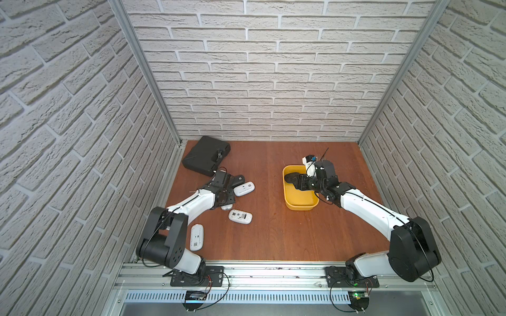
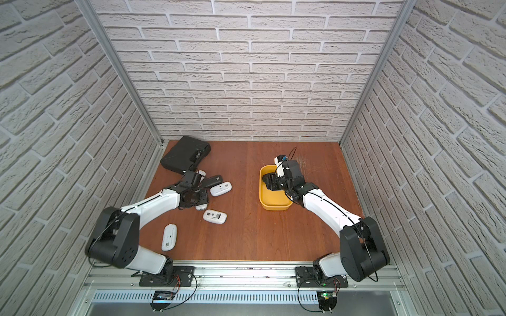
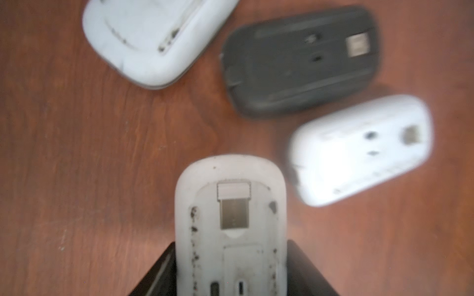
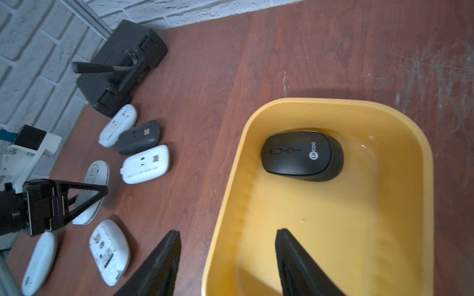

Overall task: Put the mouse in the storage box
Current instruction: Pick up the mouse from the center of the board.

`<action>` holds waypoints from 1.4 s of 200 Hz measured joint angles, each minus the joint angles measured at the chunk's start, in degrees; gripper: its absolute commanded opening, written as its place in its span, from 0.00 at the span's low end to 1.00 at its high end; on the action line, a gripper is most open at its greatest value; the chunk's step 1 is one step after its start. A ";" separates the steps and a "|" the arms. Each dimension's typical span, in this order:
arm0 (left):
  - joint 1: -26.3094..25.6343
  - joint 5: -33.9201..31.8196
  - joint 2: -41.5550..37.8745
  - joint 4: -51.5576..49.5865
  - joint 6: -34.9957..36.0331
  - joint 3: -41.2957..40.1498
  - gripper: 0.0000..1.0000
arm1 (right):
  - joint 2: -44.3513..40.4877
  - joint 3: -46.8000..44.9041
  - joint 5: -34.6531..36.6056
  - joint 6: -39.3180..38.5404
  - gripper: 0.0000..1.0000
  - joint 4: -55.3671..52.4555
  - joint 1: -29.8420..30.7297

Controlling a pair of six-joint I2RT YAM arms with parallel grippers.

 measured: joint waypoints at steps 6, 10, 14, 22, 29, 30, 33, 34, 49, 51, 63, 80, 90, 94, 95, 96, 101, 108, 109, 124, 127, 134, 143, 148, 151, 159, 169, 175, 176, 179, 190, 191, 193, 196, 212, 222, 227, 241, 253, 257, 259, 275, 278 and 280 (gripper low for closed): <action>-1.44 0.57 -2.75 0.44 1.31 -0.11 0.52 | -0.48 -0.02 -1.38 0.76 0.63 0.13 0.00; -2.58 1.07 -4.57 1.07 2.23 -0.13 0.52 | -0.76 -0.04 -2.27 1.29 0.63 0.28 0.00; -3.52 1.33 -5.90 1.81 2.97 -0.15 0.52 | -1.05 -0.13 -3.52 2.03 0.63 0.68 0.00; -5.97 2.54 -8.90 3.85 4.90 -0.13 0.52 | -1.60 -0.28 -6.14 3.74 0.64 1.70 0.11; -7.89 3.56 -10.78 5.68 6.38 -0.13 0.52 | -2.01 -0.52 -8.31 5.35 0.64 2.99 0.39; -8.07 3.69 -10.95 5.90 6.62 -0.13 0.52 | -2.03 -0.52 -8.50 5.53 0.64 3.17 0.46; -8.96 4.15 -11.65 6.80 7.43 -0.13 0.51 | -2.21 -0.61 -9.40 6.27 0.64 3.78 0.72; -9.14 4.26 -11.78 6.99 7.48 -0.13 0.51 | -2.25 -0.61 -9.57 6.43 0.64 3.91 0.76; -12.17 7.08 -13.00 10.14 10.95 -0.11 0.49 | -2.69 -0.61 -12.79 9.42 0.64 6.32 2.69; -12.50 7.37 -13.00 10.47 11.28 -0.11 0.49 | -2.71 -0.61 -13.11 9.94 0.64 6.69 3.02; -13.99 8.48 -12.72 11.54 13.88 -0.09 0.50 | -2.78 -0.61 -14.80 12.70 0.65 8.63 4.79; -15.82 9.97 -12.44 12.13 16.92 -0.09 0.49 | -2.75 -0.63 -16.74 16.65 0.65 12.00 6.88; -16.37 10.99 -12.41 12.52 18.21 -0.09 0.49 | -2.73 -0.61 -17.40 18.43 0.67 13.66 8.09; -16.52 11.47 -12.41 12.76 18.80 -0.09 0.49 | -2.71 -0.55 -17.51 18.86 0.68 13.97 8.55; -16.57 11.61 -12.41 12.85 18.95 -0.09 0.49 | -2.69 -0.52 -17.53 18.93 0.68 14.03 8.61; -16.59 11.67 -12.41 12.90 18.95 -0.09 0.48 | -2.69 -0.50 -17.57 18.95 0.68 14.05 8.68; -16.83 12.13 -12.41 13.18 19.32 -0.09 0.48 | -2.56 -0.37 -17.62 19.30 0.68 14.14 9.22; -17.05 12.85 -12.41 13.51 19.91 -0.09 0.48 | -2.25 -0.04 -17.59 19.71 0.68 14.08 9.90; -17.09 13.03 -12.41 13.57 19.98 -0.09 0.48 | -2.21 0.00 -17.59 19.74 0.68 14.05 9.94; -17.27 14.36 -12.41 14.23 20.76 -0.09 0.47 | -0.96 1.25 -17.46 19.91 0.68 13.38 11.17; -17.27 14.56 -12.41 14.34 20.87 -0.09 0.47 | -0.72 1.51 -17.38 19.96 0.68 13.20 11.39; -17.29 15.08 -12.41 14.67 21.11 -0.09 0.47 | 0.02 2.14 -17.27 19.91 0.68 12.87 11.87; -17.31 15.61 -12.41 14.95 21.35 -0.09 0.48 | 0.74 2.71 -16.92 19.87 0.66 12.66 12.31; -17.31 15.78 -12.41 15.04 21.42 -0.09 0.48 | 1.07 2.97 -16.74 19.87 0.65 12.50 12.50; -17.31 15.89 -12.41 15.08 21.44 -0.09 0.47 | 1.27 3.13 -16.68 19.78 0.64 12.37 12.66; -17.31 16.17 -12.44 15.17 21.53 -0.09 0.47 | 1.92 3.61 -16.35 19.65 0.62 11.89 13.03; -17.33 16.39 -12.48 15.26 21.57 -0.11 0.47 | 2.73 4.24 -15.91 19.32 0.60 11.15 13.51; -17.35 16.48 -12.55 15.47 21.59 -0.22 0.47 | 3.30 4.68 -15.61 18.99 0.59 10.64 13.81; -17.35 16.50 -12.55 15.52 21.59 -0.22 0.47 | 3.37 4.72 -15.58 18.95 0.59 10.58 13.86; -17.38 16.59 -12.66 15.65 21.59 -0.33 0.47 | 3.72 4.98 -15.50 18.78 0.59 10.27 14.05; -17.42 16.65 -12.98 15.78 21.64 -0.55 0.47 | 4.74 5.57 -15.21 18.45 0.57 9.68 14.58; -17.42 16.68 -13.05 15.80 21.64 -0.59 0.47 | 4.79 5.60 -15.21 18.43 0.57 9.66 14.62; -17.42 16.68 -13.09 15.82 21.68 -0.63 0.47 | 4.94 5.70 -15.21 18.43 0.57 9.55 14.71; -17.42 16.70 -13.18 15.85 21.77 -0.66 0.47 | 5.18 5.79 -15.17 18.40 0.57 9.46 14.82; -17.51 16.87 -13.55 15.98 21.84 -0.70 0.46 | 6.56 6.49 -15.17 18.29 0.51 9.11 15.43; -17.57 17.00 -13.64 16.00 21.88 -0.70 0.47 | 7.45 6.93 -15.17 18.25 0.47 8.85 15.76; -17.57 17.03 -13.66 16.00 21.88 -0.70 0.46 | 7.82 7.10 -15.23 18.16 0.44 8.76 15.93; -17.57 17.05 -13.66 15.93 21.94 -0.72 0.46 | 8.76 7.54 -15.39 17.94 0.37 8.44 16.33; -17.57 17.05 -13.66 15.89 21.97 -0.87 0.47 | 9.14 7.87 -15.76 17.79 0.32 8.48 16.52; -17.55 17.03 -13.66 15.89 21.97 -0.90 0.46 | 9.16 7.98 -15.72 17.73 0.30 8.39 16.55; -17.55 17.05 -13.66 15.89 21.97 -0.92 0.47 | 9.18 7.98 -15.78 17.59 0.30 8.44 16.57; -17.55 17.05 -13.70 15.93 21.92 -0.94 0.56 | 9.20 8.09 -15.89 17.18 0.26 8.33 16.55; -17.55 17.05 -13.70 15.93 21.92 -0.94 0.61 | 9.20 8.13 -15.87 16.85 0.26 8.22 16.55; -17.55 17.05 -13.70 15.93 21.92 -0.94 0.65 | 9.20 8.20 -15.80 16.87 0.25 8.09 16.55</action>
